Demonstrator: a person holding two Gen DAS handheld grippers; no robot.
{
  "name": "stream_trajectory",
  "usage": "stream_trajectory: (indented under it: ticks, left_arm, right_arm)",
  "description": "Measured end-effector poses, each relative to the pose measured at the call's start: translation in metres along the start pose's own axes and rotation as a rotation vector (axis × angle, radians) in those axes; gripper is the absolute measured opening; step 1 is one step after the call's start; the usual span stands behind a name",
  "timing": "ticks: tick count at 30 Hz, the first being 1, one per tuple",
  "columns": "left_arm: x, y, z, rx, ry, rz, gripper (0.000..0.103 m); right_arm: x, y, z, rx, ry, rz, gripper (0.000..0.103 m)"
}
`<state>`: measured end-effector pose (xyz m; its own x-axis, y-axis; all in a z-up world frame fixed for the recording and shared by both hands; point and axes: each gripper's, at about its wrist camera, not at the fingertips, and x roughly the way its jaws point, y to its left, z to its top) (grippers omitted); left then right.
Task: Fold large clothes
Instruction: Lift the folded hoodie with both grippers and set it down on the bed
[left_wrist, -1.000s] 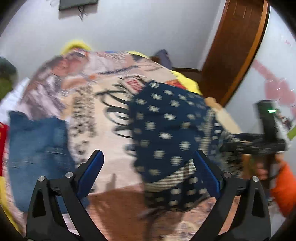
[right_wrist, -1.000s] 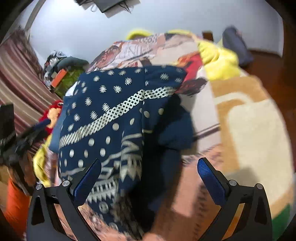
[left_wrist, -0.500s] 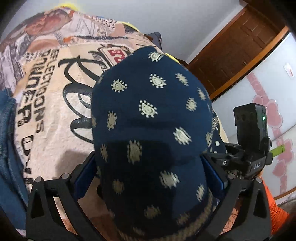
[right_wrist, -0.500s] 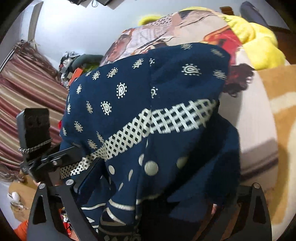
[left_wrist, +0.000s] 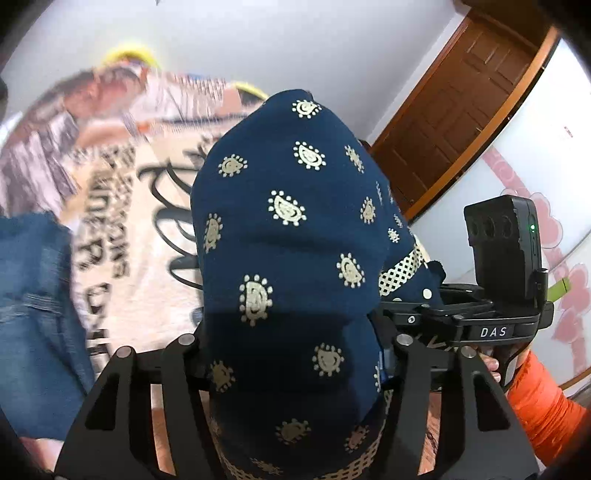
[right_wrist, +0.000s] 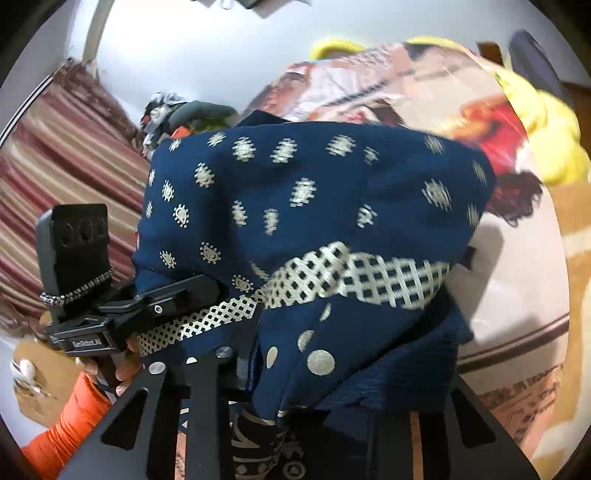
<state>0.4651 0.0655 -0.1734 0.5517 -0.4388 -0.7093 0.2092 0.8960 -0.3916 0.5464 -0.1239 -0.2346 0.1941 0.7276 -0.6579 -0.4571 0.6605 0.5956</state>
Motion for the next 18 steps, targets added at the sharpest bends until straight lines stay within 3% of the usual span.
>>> stream_trajectory:
  ticks: [6,11,18]
  left_arm:
    - [-0.079,-0.004,0.003,0.047,-0.105,0.038,0.058]
    - [-0.13,0.015,0.01,0.036,-0.184,0.067,0.058]
    - [-0.176,0.086,0.01,-0.019,-0.231,0.102,0.057]
  right_arm:
    - [-0.022,0.064,0.006,-0.078,-0.06,0.024,0.027]
    - [-0.03,0.123,0.012,-0.151,-0.094,0.03,0.026]
    - [0.015,0.198,0.03,-0.208,-0.081,0.054,0.026]
